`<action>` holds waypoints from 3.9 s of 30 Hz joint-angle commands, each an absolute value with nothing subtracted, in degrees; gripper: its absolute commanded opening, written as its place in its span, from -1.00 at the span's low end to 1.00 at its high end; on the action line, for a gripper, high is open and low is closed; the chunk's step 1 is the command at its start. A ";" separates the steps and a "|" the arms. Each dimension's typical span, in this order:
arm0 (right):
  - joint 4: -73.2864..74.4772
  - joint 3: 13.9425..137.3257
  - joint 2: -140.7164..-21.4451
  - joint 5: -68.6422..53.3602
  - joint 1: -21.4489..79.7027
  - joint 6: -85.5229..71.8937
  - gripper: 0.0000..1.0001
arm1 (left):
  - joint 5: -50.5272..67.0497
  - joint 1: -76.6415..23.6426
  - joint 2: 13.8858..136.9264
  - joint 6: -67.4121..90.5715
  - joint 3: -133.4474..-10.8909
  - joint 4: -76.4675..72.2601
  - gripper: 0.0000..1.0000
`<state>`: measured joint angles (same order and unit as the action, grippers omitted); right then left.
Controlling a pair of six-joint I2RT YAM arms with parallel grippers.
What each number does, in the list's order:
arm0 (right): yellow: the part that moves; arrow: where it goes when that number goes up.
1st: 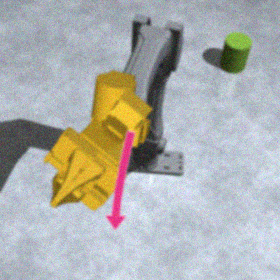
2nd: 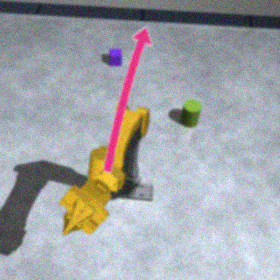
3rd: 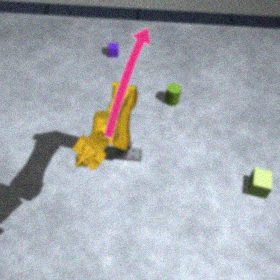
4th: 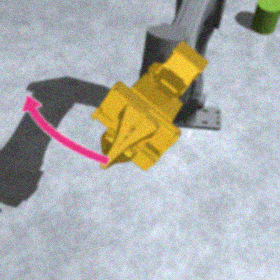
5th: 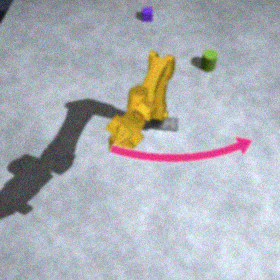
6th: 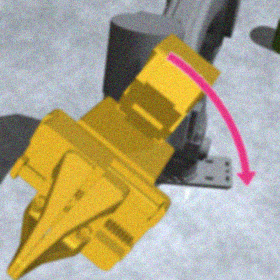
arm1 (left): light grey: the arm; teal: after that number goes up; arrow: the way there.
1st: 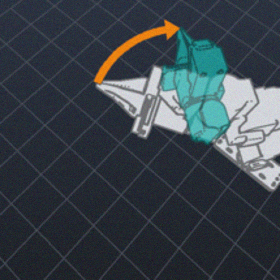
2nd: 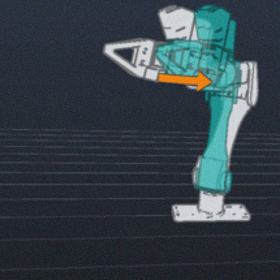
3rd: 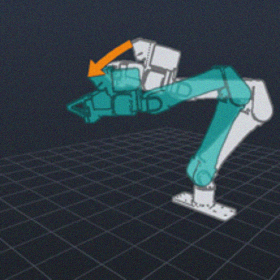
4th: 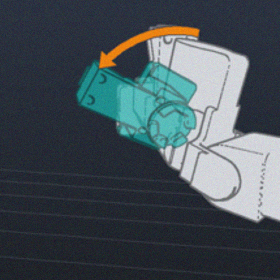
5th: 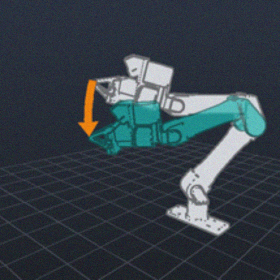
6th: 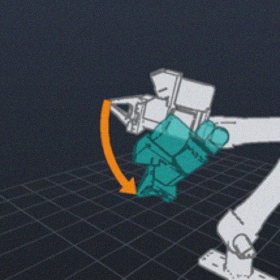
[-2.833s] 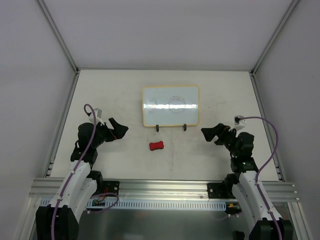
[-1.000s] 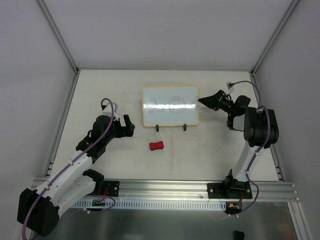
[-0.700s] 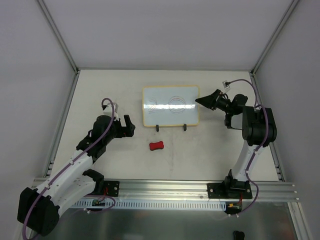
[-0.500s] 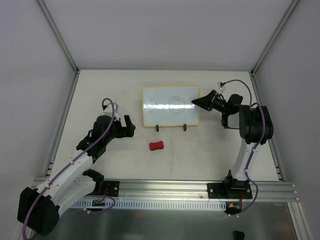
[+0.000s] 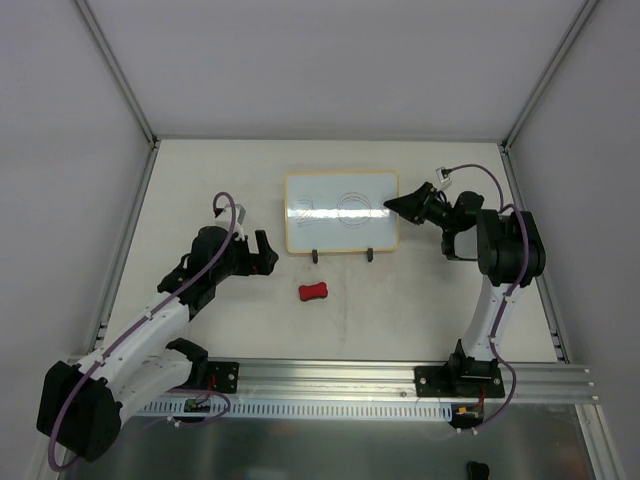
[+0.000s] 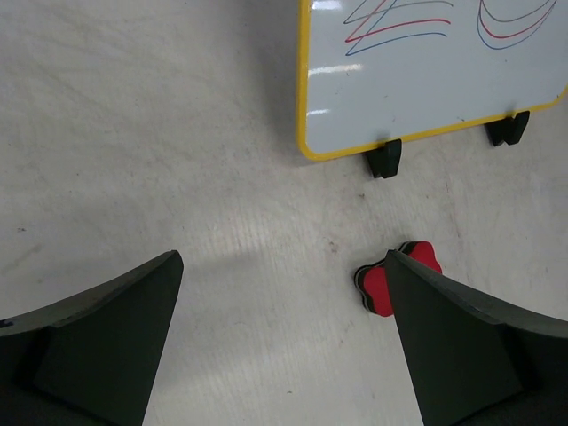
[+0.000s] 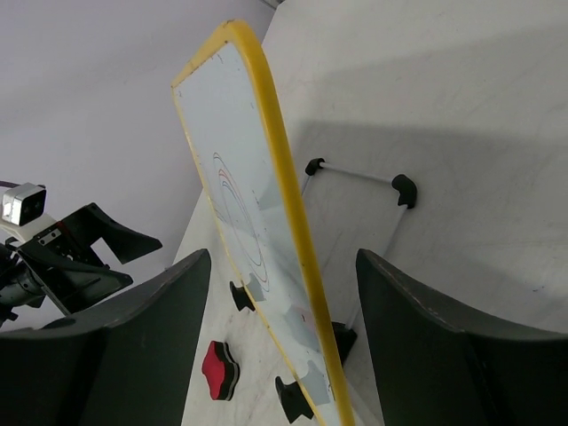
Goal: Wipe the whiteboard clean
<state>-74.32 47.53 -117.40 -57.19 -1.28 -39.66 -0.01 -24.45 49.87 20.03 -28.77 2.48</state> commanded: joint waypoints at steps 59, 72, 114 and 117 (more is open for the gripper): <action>-87.80 56.69 -121.64 -57.39 -0.18 -36.91 -0.49 | 0.53 -46.93 71.63 8.18 -44.29 6.77 0.98; -87.80 56.25 -121.55 -56.87 -0.18 -37.00 -0.73 | -2.02 -47.72 83.66 0.54 -47.99 8.79 0.98; -87.80 55.02 -121.55 -55.63 -0.09 -34.45 -1.00 | 3.16 -50.89 93.78 -1.23 -51.15 10.46 -0.08; -87.80 54.85 -121.55 -55.46 -0.09 -34.54 -1.00 | 3.08 -50.89 93.25 -1.23 -51.06 10.55 -0.21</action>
<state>-75.90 54.92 -121.47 -57.71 -0.54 -36.84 1.50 -50.28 93.86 -0.91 -50.43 9.32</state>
